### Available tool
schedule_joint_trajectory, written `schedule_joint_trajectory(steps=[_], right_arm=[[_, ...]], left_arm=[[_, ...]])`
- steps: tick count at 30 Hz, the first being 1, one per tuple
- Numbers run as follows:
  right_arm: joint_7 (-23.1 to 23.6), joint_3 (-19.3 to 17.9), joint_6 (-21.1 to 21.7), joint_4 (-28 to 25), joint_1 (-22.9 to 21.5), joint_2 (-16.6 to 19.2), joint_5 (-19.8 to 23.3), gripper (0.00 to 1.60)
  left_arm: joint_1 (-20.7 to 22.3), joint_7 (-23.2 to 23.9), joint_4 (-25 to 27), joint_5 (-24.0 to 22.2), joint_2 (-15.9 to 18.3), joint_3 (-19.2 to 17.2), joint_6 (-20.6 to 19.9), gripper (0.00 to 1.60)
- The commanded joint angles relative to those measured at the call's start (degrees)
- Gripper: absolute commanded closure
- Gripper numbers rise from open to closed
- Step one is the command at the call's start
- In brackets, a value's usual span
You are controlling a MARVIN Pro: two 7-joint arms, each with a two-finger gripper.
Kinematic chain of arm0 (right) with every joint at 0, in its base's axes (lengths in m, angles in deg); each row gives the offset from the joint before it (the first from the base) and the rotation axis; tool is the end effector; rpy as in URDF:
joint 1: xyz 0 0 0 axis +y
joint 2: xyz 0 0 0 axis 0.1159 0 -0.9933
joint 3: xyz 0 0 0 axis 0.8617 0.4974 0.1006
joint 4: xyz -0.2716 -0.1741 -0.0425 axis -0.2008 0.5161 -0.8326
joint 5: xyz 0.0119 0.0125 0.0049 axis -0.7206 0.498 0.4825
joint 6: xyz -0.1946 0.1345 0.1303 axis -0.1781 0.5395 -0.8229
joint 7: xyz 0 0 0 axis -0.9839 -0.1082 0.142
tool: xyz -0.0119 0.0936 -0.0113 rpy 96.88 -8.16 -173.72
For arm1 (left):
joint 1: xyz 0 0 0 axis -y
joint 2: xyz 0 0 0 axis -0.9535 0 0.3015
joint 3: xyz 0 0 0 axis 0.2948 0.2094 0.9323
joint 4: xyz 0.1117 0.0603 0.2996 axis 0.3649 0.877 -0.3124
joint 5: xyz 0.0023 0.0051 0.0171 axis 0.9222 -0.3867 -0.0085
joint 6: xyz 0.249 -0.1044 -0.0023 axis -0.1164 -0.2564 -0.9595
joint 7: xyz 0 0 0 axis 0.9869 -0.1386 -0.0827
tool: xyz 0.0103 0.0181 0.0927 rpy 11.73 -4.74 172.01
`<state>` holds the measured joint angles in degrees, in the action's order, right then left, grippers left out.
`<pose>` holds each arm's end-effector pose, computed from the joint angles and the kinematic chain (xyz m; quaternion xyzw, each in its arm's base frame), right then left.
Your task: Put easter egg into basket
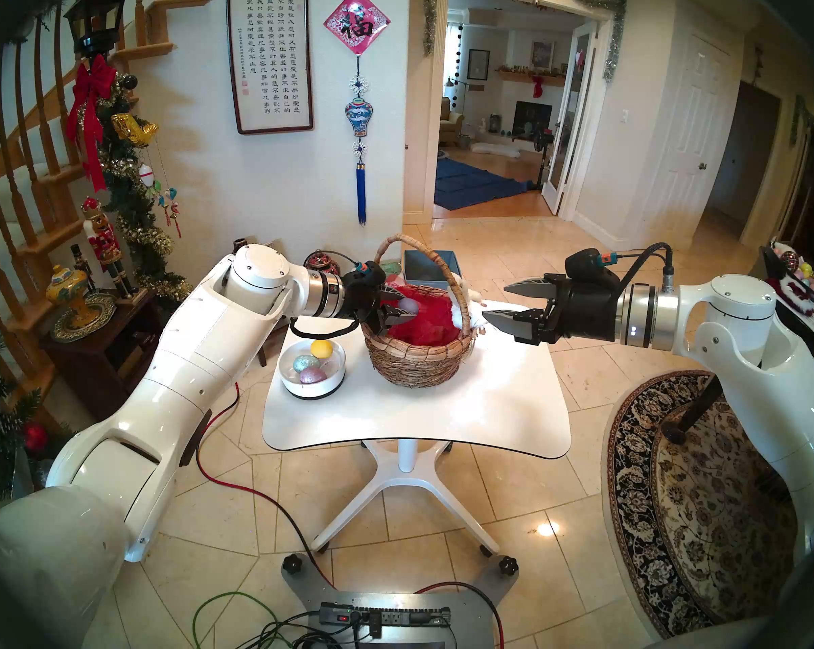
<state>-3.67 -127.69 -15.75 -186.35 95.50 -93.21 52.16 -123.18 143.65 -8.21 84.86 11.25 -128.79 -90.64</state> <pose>0.3249 -0.1187 -0.1419 -0.7219 -0.3621 -0.5224 0.2737 0.5069 -0.0084 -0.2281 0.6718 -0.5212 0.4840 0.2071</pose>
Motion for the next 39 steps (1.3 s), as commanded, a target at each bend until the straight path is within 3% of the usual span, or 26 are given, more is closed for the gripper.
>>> schedule_joint_trajectory(steps=[1,39], right_arm=[[-0.1,-0.4,-0.2,0.0,-0.3,0.1,-0.1,0.0],[-0.3,-0.3,-0.3,0.0,-0.3,0.3,0.1,0.0]], left_arm=[[0.8,0.2,0.7,-0.4,0.0,-0.6,-0.2,0.0],[-1.1,0.8,5.0,-3.8,1.6,-5.4,-3.5,0.0]])
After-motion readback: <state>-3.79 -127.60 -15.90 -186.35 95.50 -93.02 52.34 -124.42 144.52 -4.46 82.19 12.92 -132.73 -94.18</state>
